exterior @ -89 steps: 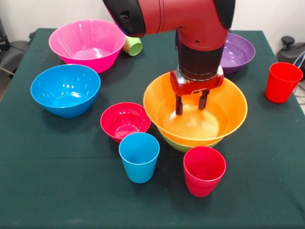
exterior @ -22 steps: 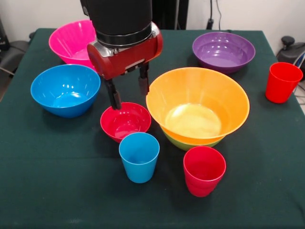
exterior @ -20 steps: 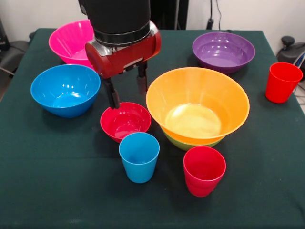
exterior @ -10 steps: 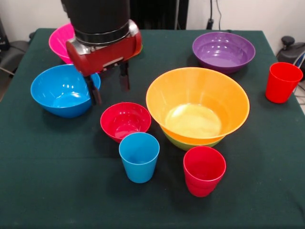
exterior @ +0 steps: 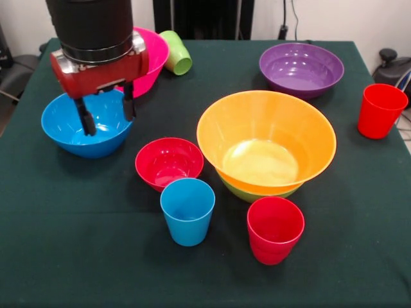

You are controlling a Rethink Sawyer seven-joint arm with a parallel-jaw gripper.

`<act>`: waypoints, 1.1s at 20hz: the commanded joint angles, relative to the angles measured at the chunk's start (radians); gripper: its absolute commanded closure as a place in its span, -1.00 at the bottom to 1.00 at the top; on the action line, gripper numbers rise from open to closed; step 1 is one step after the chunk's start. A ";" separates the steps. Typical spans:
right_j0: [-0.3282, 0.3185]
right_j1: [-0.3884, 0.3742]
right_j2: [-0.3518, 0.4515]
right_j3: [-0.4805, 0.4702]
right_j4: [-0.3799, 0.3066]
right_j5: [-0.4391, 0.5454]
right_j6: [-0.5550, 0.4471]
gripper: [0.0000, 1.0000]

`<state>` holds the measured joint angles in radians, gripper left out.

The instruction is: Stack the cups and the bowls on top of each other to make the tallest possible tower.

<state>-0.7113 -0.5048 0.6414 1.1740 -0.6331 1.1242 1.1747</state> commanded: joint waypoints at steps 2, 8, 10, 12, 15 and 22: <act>0.057 -0.056 -0.148 0.146 0.022 -0.112 0.326 -1.00; 0.083 -0.106 -0.186 0.261 0.094 -0.154 0.439 -1.00; 0.086 -0.108 -0.191 0.280 0.111 -0.158 0.454 -1.00; 0.080 -0.107 -0.192 0.302 0.129 -0.176 0.468 -1.00; 0.075 -0.113 -0.192 0.335 0.146 -0.195 0.479 -1.00; 0.057 -0.070 -0.181 0.355 0.095 -0.227 0.383 -1.00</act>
<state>-0.6677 -0.6305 0.4979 1.4321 -0.4937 0.9596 1.5550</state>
